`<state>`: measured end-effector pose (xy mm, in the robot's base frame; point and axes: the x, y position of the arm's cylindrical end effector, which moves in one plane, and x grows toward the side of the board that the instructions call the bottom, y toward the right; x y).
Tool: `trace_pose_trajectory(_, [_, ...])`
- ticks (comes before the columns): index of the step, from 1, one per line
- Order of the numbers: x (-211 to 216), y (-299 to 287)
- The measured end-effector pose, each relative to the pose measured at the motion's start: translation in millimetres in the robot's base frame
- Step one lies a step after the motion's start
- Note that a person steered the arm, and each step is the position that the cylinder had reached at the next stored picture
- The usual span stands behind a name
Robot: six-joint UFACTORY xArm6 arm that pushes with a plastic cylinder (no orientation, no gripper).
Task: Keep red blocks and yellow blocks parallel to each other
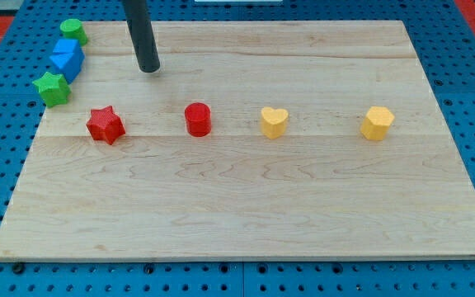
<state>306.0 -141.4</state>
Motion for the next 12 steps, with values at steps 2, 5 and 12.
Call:
trace_pose_trajectory(2, [0,0])
trace_pose_trajectory(5, [55,-17])
trace_pose_trajectory(12, [177,128])
